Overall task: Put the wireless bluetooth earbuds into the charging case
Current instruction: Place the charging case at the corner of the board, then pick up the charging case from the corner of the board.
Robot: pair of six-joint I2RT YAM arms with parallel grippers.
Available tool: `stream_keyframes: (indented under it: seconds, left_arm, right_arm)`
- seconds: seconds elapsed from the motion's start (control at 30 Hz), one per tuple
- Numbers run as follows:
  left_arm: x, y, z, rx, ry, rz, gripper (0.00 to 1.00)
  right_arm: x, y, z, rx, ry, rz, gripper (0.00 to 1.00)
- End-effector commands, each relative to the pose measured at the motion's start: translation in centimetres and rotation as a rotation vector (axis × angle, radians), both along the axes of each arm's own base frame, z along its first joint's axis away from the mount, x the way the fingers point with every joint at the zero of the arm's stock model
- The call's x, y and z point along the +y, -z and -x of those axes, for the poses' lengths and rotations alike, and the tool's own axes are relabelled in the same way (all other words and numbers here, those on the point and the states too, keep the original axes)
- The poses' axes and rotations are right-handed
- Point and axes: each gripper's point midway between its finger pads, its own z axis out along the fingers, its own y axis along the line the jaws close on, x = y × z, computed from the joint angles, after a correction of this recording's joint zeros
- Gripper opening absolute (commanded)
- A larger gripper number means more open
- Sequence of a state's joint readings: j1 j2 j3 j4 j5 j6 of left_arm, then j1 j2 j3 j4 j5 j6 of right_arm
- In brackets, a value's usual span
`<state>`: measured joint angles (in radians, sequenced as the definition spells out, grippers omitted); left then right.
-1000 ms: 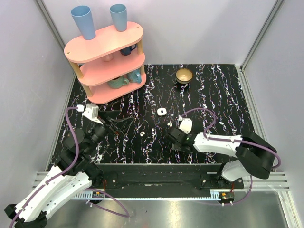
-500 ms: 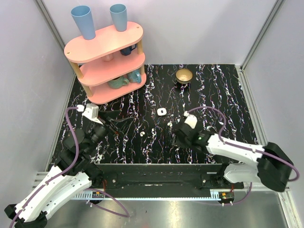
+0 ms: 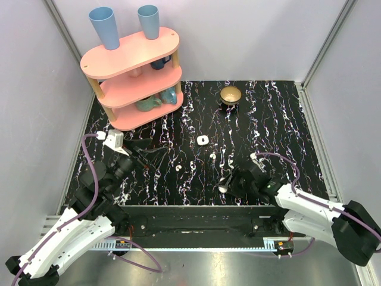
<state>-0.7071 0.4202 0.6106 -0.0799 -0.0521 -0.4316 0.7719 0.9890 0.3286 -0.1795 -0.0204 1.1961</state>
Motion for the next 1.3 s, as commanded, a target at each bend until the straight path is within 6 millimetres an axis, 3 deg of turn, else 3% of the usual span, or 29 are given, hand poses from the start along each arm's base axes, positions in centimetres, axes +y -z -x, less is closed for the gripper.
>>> stream_keyframes:
  seconds: [0.0,0.17,0.27,0.37,0.53,0.63,0.7,0.83,0.97,1.07,1.27]
  left_arm:
    - [-0.1,-1.5,0.4,-0.017,0.015,0.028,0.94]
    - [0.2,-1.3,0.4,-0.015,0.006,0.028,0.93]
    - [0.3,-1.2,0.4,-0.017,0.000,0.028,0.94]
    - [0.3,-1.1,0.3,-0.015,-0.002,0.023,0.94]
    - [0.2,-0.8,0.2,-0.012,-0.005,0.025,0.94]
    - [0.0,-0.6,0.0,-0.006,-0.001,0.027,0.94]
    - [-0.1,-0.6,0.1,-0.002,0.003,0.023,0.94]
    - [0.2,-0.7,0.1,-0.005,-0.007,0.017,0.95]
    - [0.6,-0.7,0.1,-0.008,-0.021,0.017,0.95]
    - [0.7,-0.5,0.0,-0.009,-0.028,0.018,0.95]
    - [0.1,-0.4,-0.1,0.002,-0.011,0.016,0.95]
  right_arm:
    - [0.4,-1.9,-1.2,0.030,0.101,-0.170,0.52]
    - [-1.3,-0.4,-0.6,0.095,0.169,-0.209,0.61]
    - [-2.2,0.0,-0.5,0.115,0.211,-0.217,0.61]
    - [-2.5,-0.5,-0.9,0.076,0.215,-0.211,0.61]
    - [-2.3,-3.9,-2.6,-0.063,0.124,-0.137,0.63]
    - [-1.9,-3.4,-3.0,-0.052,0.042,-0.061,0.62]
    - [-2.1,-1.9,-2.8,-0.014,-0.002,0.011,0.62]
    - [-1.5,-1.7,-3.3,0.004,-0.061,0.040,0.60]
    - [-2.8,-1.2,-3.4,0.002,-0.069,0.139,0.59]
    - [-2.6,-1.6,-3.2,-0.012,-0.092,0.128,0.60]
    - [-2.1,0.0,-2.2,0.030,-0.157,0.116,0.59]
